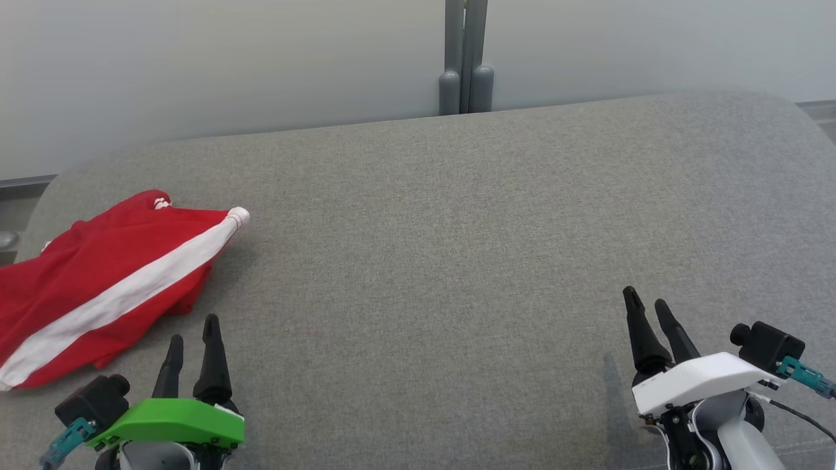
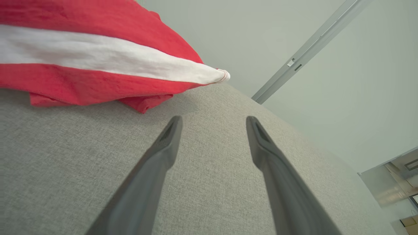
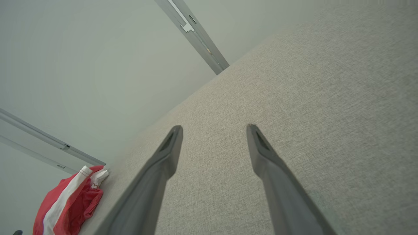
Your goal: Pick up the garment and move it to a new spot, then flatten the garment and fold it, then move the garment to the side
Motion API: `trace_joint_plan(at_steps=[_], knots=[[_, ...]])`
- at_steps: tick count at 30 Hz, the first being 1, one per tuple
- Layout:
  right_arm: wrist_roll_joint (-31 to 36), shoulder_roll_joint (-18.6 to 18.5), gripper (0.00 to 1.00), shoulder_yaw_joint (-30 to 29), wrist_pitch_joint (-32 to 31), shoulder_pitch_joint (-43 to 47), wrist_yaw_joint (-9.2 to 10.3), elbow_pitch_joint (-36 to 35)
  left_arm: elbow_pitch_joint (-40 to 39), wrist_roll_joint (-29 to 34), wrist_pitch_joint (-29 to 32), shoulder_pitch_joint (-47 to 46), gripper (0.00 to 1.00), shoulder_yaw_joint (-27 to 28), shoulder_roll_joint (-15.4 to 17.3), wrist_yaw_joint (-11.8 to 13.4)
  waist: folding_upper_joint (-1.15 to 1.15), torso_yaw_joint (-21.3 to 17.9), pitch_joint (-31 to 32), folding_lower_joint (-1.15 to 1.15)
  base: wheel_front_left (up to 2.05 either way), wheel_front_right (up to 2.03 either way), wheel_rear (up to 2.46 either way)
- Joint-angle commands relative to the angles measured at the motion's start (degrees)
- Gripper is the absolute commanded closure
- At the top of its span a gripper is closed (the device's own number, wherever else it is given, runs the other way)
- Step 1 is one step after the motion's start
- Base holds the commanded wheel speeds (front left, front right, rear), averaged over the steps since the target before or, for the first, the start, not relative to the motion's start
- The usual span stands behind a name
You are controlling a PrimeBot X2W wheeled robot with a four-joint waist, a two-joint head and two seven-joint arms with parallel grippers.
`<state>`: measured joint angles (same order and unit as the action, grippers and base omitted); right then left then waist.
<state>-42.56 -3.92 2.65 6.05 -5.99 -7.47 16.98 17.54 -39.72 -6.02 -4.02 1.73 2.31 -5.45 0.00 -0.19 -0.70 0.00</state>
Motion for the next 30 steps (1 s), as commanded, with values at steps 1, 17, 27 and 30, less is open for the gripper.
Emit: trace_joint_plan(at_steps=[1, 17, 27, 30], knots=[[1.8, -0.3, 0.00, 0.0, 0.8, -0.8, -0.02, -1.0, -1.3, 2.0, -0.7, 0.5, 0.00, 0.3, 0.5, 0.0, 0.00, 0.0, 0.0, 0.00, 0.00, 0.00, 0.00], [9.1, -1.7, 0.00, 2.1, 3.1, -0.4, -0.02, -0.3, -3.3, 12.7, -3.0, 1.6, 0.00, -0.1, 0.6, 0.2, 0.00, 0.0, -0.1, 0.00, 0.00, 0.00, 0.00], [14.3, -2.0, 0.00, 3.2, 4.5, -0.4, -0.02, 0.3, -2.6, 18.9, -4.5, 1.1, 0.00, -0.3, 0.6, 0.6, 0.00, -0.4, -0.3, 0.00, 0.00, 0.00, 0.00], [15.7, -2.1, 0.00, 3.3, 4.9, -0.5, -0.02, 0.4, -1.7, 20.7, -4.9, 0.9, 0.00, -0.2, 0.6, 0.9, 0.00, -0.5, -0.2, 0.00, 0.00, 0.00, 0.00]])
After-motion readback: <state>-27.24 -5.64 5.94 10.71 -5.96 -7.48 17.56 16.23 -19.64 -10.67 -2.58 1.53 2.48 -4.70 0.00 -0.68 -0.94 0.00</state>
